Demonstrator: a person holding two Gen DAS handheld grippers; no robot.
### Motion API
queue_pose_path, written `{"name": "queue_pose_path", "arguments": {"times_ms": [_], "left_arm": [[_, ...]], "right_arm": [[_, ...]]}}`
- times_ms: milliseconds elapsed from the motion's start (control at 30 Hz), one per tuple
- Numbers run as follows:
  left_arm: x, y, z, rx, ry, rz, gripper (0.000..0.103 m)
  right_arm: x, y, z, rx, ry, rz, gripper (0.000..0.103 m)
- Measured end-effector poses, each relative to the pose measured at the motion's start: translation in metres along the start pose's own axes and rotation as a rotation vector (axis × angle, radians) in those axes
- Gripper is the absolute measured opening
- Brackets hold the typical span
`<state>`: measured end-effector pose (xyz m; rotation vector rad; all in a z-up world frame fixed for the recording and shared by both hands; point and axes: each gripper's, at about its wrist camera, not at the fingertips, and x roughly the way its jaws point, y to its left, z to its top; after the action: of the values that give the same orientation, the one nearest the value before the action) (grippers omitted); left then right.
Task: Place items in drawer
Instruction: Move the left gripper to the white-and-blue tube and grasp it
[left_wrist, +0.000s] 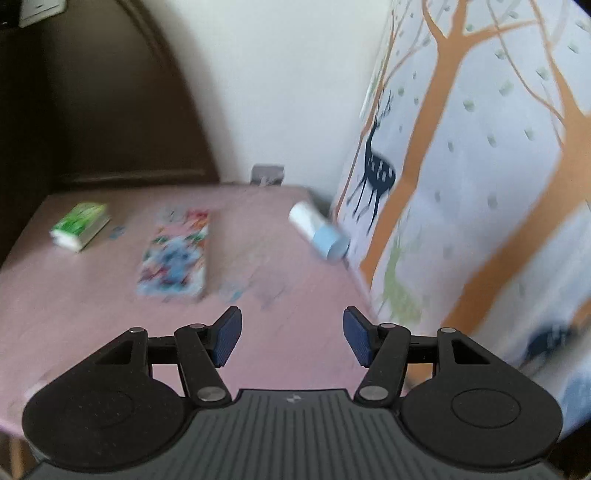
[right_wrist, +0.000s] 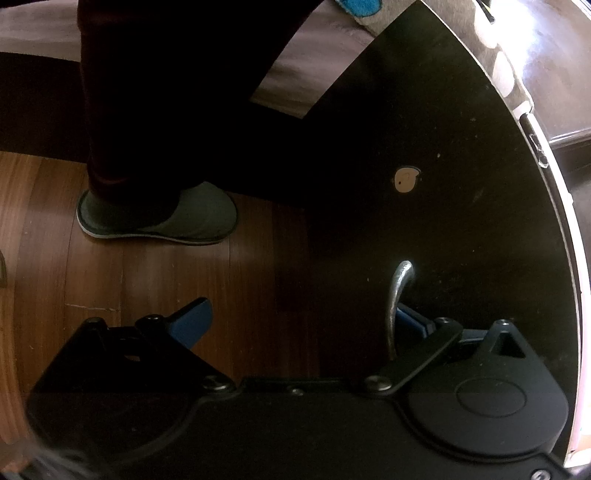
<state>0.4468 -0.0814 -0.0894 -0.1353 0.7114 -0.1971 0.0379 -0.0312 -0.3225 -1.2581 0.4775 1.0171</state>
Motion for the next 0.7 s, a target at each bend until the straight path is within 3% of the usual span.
{"name": "queue_pose_path", "arguments": {"times_ms": [200, 533, 700], "left_arm": [[0.052, -0.02, 0.033, -0.003, -0.009, -0.019, 0.06], [0.127, -0.013, 0.056, -0.153, 0.021, -0.055, 0.06], [0.159, -0.015, 0.061, -0.191, 0.034, -0.026, 0.06]], "right_arm": [[0.0, 0.0, 0.001, 0.016, 0.002, 0.001, 0.103], [-0.002, -0.001, 0.0, 0.01, -0.006, 0.004, 0.103], [-0.002, -0.001, -0.001, 0.012, -0.008, 0.006, 0.103]]}}
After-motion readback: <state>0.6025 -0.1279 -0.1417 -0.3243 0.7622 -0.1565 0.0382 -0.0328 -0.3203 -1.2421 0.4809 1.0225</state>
